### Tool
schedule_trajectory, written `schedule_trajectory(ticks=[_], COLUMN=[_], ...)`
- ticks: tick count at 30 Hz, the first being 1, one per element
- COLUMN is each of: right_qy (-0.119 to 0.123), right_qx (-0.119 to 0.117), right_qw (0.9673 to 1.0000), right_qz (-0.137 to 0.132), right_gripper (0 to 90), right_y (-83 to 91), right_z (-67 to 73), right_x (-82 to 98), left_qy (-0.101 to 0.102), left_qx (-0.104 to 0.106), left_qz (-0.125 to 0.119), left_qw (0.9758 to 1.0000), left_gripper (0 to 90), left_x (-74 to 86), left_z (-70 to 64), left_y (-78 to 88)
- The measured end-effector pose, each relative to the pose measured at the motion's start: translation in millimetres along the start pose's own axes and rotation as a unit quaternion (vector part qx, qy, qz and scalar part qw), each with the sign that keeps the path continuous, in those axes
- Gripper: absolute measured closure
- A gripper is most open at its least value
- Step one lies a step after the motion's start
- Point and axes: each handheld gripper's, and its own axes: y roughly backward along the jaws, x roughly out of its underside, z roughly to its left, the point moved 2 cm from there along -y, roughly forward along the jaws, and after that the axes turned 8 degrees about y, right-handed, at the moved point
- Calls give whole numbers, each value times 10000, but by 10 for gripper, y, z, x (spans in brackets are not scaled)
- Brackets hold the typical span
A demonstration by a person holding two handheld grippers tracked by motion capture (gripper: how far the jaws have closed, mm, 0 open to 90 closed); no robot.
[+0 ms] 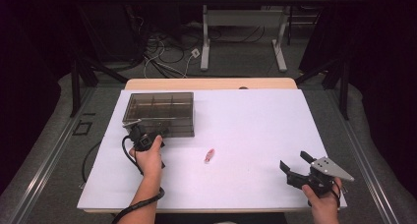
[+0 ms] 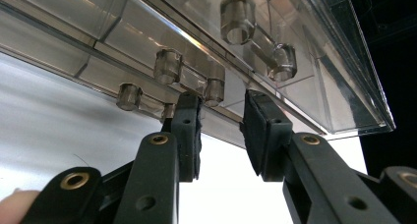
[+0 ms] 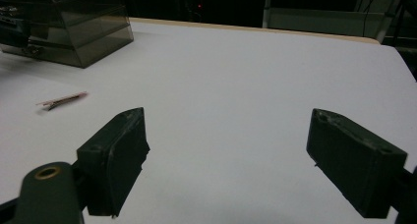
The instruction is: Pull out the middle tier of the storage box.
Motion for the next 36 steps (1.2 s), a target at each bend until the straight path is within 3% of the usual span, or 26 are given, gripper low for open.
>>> schedule_trajectory(ticks=[20,27,36], right_qy=[-84,140,138], right_qx=[-74,-179,-187], right_qw=[9999,9997,9997], right_qz=[25,-8,5], right_gripper=[149,149,149], right_y=[-5,-2,-10], right_z=[3,31,31], right_x=[8,3,8], left_qy=[158,181,207], left_qx=[17,63,113], left_qz=[22,70,58], left_qw=[9999,9998,9997], left_gripper=[795,802,810], left_x=[-8,-13,-13], left_z=[52,66,74], left_y=[-12,-11,-12])
